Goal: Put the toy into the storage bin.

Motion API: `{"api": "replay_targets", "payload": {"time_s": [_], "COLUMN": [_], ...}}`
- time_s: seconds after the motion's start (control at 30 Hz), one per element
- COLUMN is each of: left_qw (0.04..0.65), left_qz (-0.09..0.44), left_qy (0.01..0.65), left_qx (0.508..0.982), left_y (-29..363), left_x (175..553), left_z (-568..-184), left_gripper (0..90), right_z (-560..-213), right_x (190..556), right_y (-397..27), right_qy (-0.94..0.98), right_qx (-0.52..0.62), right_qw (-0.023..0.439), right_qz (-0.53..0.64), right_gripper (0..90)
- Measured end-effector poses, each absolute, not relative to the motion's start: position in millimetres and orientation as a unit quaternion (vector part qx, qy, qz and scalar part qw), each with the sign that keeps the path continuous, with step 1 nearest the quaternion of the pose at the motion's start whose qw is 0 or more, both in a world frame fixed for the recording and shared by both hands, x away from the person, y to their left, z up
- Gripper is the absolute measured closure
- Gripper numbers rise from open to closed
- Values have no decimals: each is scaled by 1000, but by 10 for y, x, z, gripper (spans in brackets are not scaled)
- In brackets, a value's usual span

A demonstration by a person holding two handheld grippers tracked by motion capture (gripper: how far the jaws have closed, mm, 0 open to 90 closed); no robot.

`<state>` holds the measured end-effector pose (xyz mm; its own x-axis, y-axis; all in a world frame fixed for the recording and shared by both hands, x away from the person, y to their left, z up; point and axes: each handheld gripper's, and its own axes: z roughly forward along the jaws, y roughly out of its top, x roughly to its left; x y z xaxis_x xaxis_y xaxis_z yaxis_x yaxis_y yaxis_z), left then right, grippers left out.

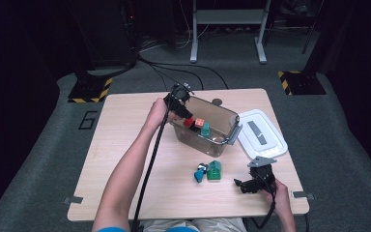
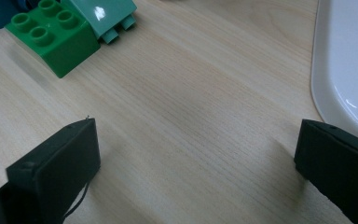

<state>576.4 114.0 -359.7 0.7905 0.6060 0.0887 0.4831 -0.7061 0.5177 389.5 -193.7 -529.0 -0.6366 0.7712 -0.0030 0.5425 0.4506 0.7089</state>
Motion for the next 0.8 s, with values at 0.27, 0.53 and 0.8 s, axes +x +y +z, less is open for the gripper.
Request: {"api": "replay_targets", "payload": {"time_s": [0.27, 0.53, 0.8], "left_qw": [260, 274, 280], "left_qz": [135, 151, 160], "left_qy": [299, 283, 268], "left_qx": [908, 907, 908], "left_y": [1176, 1255, 1371], "left_x": [5657, 5390, 5114], "left_z": [-3520, -3427, -3435], "left_gripper": [235, 155, 141], "right_z": [-5291, -5291, -5291], "right_x": [3895, 3895, 3895], "right_y": [-1938, -1937, -1936], "right_qy": [836, 835, 835], "right_qx": [393, 393, 393], "right_qw": [167, 166, 166], "right_qz": [346, 347, 347], "right_gripper": [0, 0, 0]}}
